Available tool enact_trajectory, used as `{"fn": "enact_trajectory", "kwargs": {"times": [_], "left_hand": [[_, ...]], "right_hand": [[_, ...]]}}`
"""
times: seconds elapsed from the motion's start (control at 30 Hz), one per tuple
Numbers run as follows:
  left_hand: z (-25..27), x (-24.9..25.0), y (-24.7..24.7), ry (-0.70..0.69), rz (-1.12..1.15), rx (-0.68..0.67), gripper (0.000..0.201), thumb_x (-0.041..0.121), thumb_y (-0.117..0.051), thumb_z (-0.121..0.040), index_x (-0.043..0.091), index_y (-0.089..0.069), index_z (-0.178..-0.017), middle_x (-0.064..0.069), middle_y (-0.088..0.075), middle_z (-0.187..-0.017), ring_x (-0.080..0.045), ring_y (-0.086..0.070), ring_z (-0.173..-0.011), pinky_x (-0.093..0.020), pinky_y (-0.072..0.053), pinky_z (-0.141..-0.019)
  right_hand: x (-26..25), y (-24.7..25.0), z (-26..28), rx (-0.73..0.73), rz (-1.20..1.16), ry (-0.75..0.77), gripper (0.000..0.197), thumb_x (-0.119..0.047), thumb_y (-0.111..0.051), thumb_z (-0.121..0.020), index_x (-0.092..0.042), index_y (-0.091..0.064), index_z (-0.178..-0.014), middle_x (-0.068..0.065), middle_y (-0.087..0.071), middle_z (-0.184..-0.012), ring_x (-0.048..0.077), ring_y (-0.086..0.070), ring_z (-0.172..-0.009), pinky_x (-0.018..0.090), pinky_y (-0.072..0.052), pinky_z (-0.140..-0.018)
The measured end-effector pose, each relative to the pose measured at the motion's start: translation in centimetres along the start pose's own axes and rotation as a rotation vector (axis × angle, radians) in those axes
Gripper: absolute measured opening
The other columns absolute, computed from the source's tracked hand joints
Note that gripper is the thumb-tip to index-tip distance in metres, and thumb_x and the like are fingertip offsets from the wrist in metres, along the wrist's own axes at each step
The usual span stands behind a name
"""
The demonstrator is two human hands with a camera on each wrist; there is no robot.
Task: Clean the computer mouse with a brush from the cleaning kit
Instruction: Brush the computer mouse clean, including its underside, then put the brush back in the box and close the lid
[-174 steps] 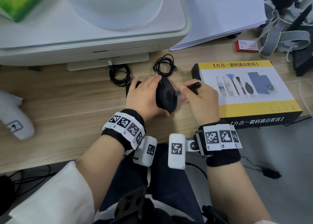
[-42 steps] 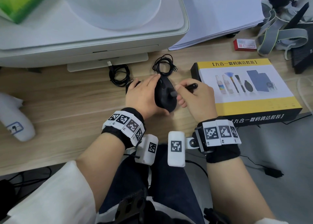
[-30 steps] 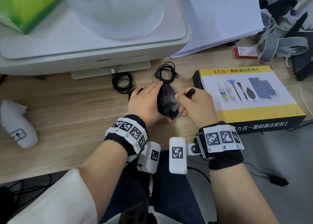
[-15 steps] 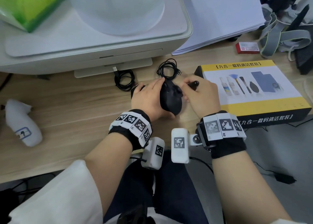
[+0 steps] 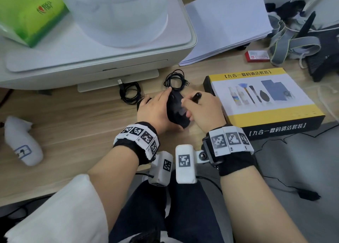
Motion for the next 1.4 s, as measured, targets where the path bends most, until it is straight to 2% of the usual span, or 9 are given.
{"fn": "enact_trajectory", "kwargs": {"times": [0.13, 0.23, 0.4, 0.47, 0.6, 0.93, 1.1, 1.23, 1.4], "left_hand": [[-0.1, 0.0, 0.1, 0.009, 0.001, -0.008, 0.126, 0.058, -0.080, -0.044, 0.026, -0.013, -0.146, 0.008, -0.031, -0.152, -0.008, -0.030, -0.139, -0.034, -0.010, -0.117], [-0.1, 0.2, 0.1, 0.026, 0.006, -0.011, 0.129, 0.057, -0.081, -0.043, 0.026, -0.011, -0.147, 0.005, -0.034, -0.151, -0.008, -0.032, -0.138, -0.034, -0.010, -0.116], [0.4, 1.0, 0.7, 0.051, -0.034, -0.064, 0.130, 0.053, -0.081, -0.048, 0.025, -0.004, -0.148, 0.000, -0.031, -0.152, -0.012, -0.029, -0.140, -0.040, 0.002, -0.118], [1.0, 1.9, 1.2, 0.029, -0.047, -0.025, 0.125, 0.050, -0.080, -0.052, 0.025, -0.004, -0.148, 0.001, -0.024, -0.155, -0.010, -0.022, -0.143, -0.041, 0.008, -0.117], [1.7, 6.0, 1.5, -0.151, 0.040, -0.024, 0.119, 0.041, -0.082, -0.056, 0.027, -0.007, -0.148, 0.009, -0.012, -0.158, -0.006, -0.007, -0.145, -0.041, 0.006, -0.116], [1.6, 13.1, -3.9, -0.284, 0.074, -0.156, 0.097, 0.037, -0.076, -0.066, 0.049, -0.015, -0.141, 0.017, 0.006, -0.157, -0.015, 0.013, -0.145, -0.052, 0.005, -0.115], [1.8, 14.0, -2.7, -0.324, 0.149, -0.110, 0.096, 0.046, -0.080, -0.049, 0.055, -0.031, -0.131, 0.033, -0.012, -0.145, -0.014, -0.002, -0.146, -0.049, -0.005, -0.111], [1.2, 14.4, 0.5, -0.365, 0.414, 0.044, 0.088, 0.070, -0.067, -0.042, 0.055, -0.040, -0.124, 0.024, -0.040, -0.137, -0.014, -0.028, -0.140, -0.056, -0.019, -0.112], [-0.4, 15.9, 2.7, -0.265, 0.872, 0.161, 0.056, 0.044, -0.065, -0.062, 0.036, -0.053, -0.117, 0.014, -0.058, -0.118, -0.009, -0.050, -0.120, -0.035, -0.033, -0.109]], "right_hand": [[-0.2, 0.0, -0.5, 0.070, 0.002, 0.048, 0.015, -0.025, -0.051, -0.086, -0.018, -0.064, -0.082, 0.006, -0.067, -0.077, 0.027, -0.063, -0.081, 0.040, -0.050, -0.082], [-0.1, -0.4, -0.9, -0.007, -0.090, -0.011, 0.016, -0.023, -0.053, -0.086, -0.016, -0.066, -0.081, 0.000, -0.063, -0.065, 0.023, -0.061, -0.070, 0.046, -0.053, -0.081], [-0.2, 2.3, -1.2, 0.114, 0.029, 0.082, 0.019, -0.028, -0.052, -0.088, -0.018, -0.068, -0.085, 0.008, -0.071, -0.084, 0.028, -0.063, -0.086, 0.036, -0.048, -0.077], [-0.3, 3.8, -1.0, 0.125, -0.115, 0.089, 0.015, -0.029, -0.056, -0.086, -0.024, -0.066, -0.076, 0.001, -0.069, -0.069, 0.022, -0.065, -0.072, 0.042, -0.052, -0.076], [0.7, 7.8, -0.6, 0.176, -0.333, 0.034, 0.018, -0.025, -0.059, -0.083, -0.027, -0.060, -0.065, -0.005, -0.058, -0.048, 0.010, -0.051, -0.042, 0.027, -0.042, -0.053], [5.3, 15.3, 0.6, 0.270, -0.615, 0.004, 0.017, -0.006, -0.062, -0.079, -0.018, -0.053, -0.071, 0.008, -0.062, -0.060, 0.014, -0.056, -0.047, 0.020, -0.042, -0.043], [6.6, 17.4, 1.5, 0.304, -0.675, 0.025, 0.016, -0.002, -0.063, -0.078, -0.015, -0.055, -0.072, 0.008, -0.065, -0.062, 0.018, -0.062, -0.055, 0.022, -0.047, -0.047], [6.4, 19.5, 2.3, 0.383, -0.738, 0.112, 0.018, -0.004, -0.066, -0.077, -0.017, -0.057, -0.070, 0.000, -0.068, -0.061, 0.016, -0.066, -0.057, 0.020, -0.047, -0.046], [6.8, 22.6, 3.1, 0.484, -0.834, 0.253, 0.018, -0.012, -0.074, -0.068, -0.022, -0.059, -0.067, 0.003, -0.071, -0.066, 0.018, -0.066, -0.057, 0.023, -0.046, -0.046]]}}
Point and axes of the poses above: each hand's wrist, its own z-axis away from the middle knuckle, its own y-axis out of the back of the hand, x = y × z, the point moved 4 cm from there along -z, towards the middle knuckle
